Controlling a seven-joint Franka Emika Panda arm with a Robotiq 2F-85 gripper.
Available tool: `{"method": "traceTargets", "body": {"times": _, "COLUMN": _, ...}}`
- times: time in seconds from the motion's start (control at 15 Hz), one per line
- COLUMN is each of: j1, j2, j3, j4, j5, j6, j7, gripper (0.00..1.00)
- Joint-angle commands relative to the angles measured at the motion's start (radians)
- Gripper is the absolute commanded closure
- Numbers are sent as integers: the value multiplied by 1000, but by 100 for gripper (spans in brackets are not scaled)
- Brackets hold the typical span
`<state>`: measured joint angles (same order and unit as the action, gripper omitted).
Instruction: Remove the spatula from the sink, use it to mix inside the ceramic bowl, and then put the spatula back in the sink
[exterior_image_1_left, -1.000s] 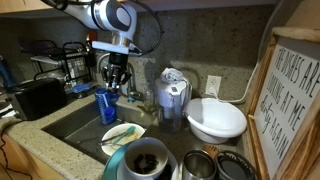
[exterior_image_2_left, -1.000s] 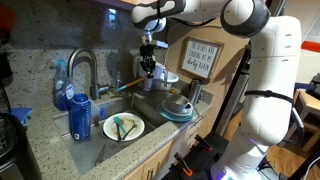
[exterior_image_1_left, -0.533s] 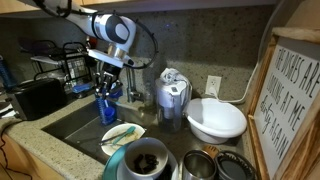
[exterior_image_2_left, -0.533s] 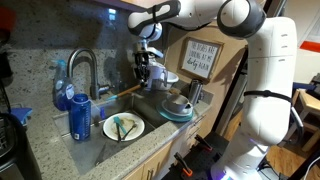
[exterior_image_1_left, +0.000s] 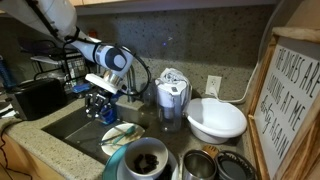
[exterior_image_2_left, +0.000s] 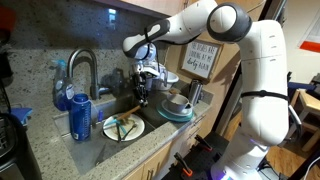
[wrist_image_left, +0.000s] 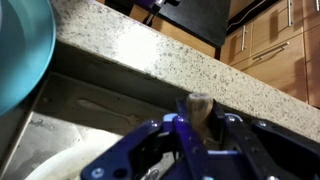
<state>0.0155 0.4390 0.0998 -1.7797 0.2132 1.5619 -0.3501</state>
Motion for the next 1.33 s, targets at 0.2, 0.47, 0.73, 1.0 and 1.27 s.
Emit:
{"method": "traceTargets", "body": {"times": 0.2, "j1": 6, "j2": 44, "j3": 10, "j4": -47, "j5": -13, "j6": 8, "j7": -14, "gripper": 91}}
{"method": "traceTargets", "body": {"times": 0.47, "j1": 0, "j2": 60, "j3": 9, "j4": -55, "j5": -9, "j6": 15, "j7": -19, "gripper": 92}}
{"method": "traceTargets", "body": {"times": 0.73, "j1": -7, "j2": 46, "j3": 6, "j4": -58, "j5": -13, "j6": 15, "j7": -22, "gripper": 35}}
{"method": "traceTargets", "body": {"times": 1.0, "j1": -18, "j2": 27, "j3": 11, "j4": -62, "j5": 5, "j6": 30, "j7": -44, "gripper": 5}}
{"method": "traceTargets", "body": {"times": 1.27, "j1": -28, "j2": -6, "j3": 16, "j4": -89, "j5": 36, "j6": 129, "j7": -93, "gripper": 0}}
